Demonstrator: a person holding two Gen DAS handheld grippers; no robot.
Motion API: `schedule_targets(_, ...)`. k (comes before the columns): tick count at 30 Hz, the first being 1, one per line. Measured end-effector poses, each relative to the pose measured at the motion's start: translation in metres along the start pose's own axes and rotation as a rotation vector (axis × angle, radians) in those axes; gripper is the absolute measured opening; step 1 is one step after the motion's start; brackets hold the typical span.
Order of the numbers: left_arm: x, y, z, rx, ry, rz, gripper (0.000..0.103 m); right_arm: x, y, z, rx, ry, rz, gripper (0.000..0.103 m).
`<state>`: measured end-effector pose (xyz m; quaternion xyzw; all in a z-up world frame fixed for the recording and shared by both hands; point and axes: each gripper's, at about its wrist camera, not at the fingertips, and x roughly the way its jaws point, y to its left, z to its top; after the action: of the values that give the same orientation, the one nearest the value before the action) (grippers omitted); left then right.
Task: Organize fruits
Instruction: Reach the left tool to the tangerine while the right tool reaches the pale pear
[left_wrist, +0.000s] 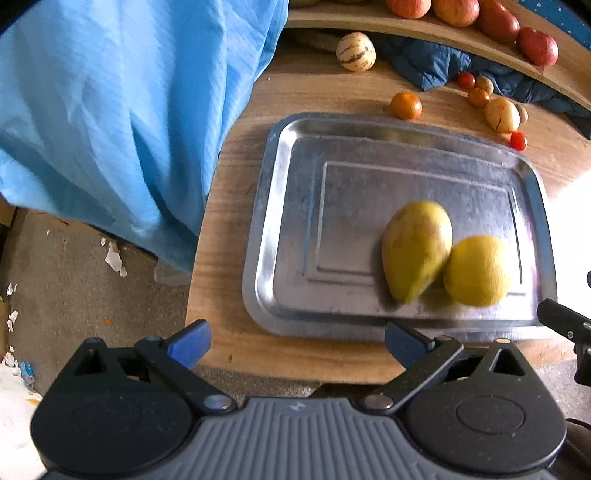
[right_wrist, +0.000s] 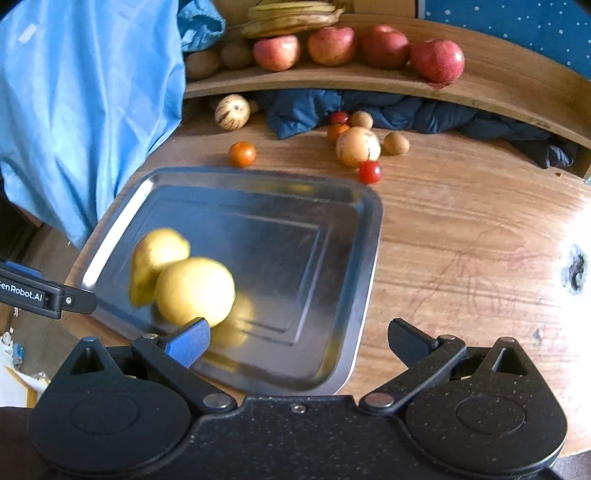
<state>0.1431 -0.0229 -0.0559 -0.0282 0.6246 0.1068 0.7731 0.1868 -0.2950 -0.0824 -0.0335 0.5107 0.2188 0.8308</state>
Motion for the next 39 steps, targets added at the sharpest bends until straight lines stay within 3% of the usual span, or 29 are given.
schedule_targets(23, 0.013, -0.029, 0.095, 0.151, -0.05, -0.018, 0.102, 0.032, -0.018, 0.048, 0.095, -0.021, -0.067, 0.102)
schedule_targets(39, 0.048, -0.059, 0.157, 0.191, -0.051, -0.122, 0.102, 0.05, -0.016, 0.089, 0.095, -0.139, -0.113, 0.102)
